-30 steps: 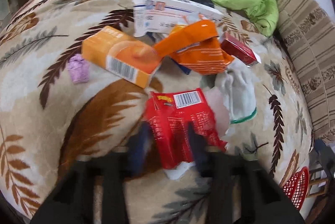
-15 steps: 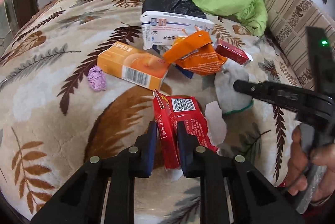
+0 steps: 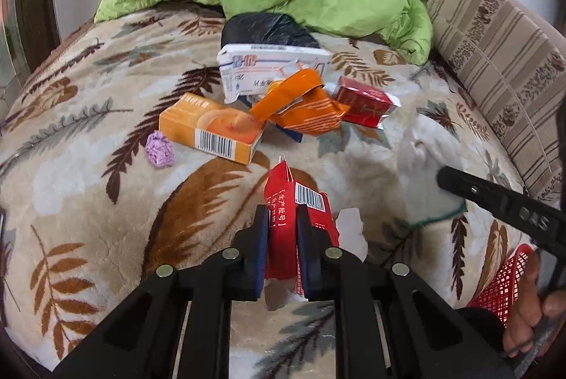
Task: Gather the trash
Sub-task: 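Grasp the red torn packet with the left tool while the right tool grasps the white glove, then carry the red packet and white glove to the red basket and open both tools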
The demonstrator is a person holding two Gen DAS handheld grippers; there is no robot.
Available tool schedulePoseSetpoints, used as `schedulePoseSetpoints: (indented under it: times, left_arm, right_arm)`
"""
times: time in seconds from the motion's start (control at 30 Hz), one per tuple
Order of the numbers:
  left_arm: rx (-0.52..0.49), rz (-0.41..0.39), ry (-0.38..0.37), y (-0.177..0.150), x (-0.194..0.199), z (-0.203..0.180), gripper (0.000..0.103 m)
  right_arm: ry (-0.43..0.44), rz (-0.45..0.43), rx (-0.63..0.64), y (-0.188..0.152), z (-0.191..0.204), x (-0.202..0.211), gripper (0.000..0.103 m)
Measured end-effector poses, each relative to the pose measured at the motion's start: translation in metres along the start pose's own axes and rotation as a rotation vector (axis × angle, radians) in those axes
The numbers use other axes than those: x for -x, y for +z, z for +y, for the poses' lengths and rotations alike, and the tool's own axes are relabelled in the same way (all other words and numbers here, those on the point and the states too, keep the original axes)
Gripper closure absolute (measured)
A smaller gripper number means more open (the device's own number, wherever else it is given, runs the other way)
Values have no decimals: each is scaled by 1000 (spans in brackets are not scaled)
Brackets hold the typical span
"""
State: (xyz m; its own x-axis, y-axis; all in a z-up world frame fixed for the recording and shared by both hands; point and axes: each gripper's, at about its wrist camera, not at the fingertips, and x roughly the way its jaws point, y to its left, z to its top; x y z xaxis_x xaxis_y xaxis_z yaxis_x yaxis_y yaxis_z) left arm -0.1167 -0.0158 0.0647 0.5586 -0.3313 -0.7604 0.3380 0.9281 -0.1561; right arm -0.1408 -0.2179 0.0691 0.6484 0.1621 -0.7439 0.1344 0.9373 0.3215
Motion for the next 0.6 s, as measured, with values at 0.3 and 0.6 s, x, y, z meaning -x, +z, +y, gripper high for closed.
schedulePoseSetpoints:
  times: [0.3, 0.6]
  left_arm:
    - [-49, -67, 64, -1, 22, -13, 89]
    - [-67, -185, 155, 6, 54, -10, 89]
  right_arm:
    - [2, -63, 23, -19, 7, 44, 90]
    - [12, -93, 54, -25, 22, 62, 90]
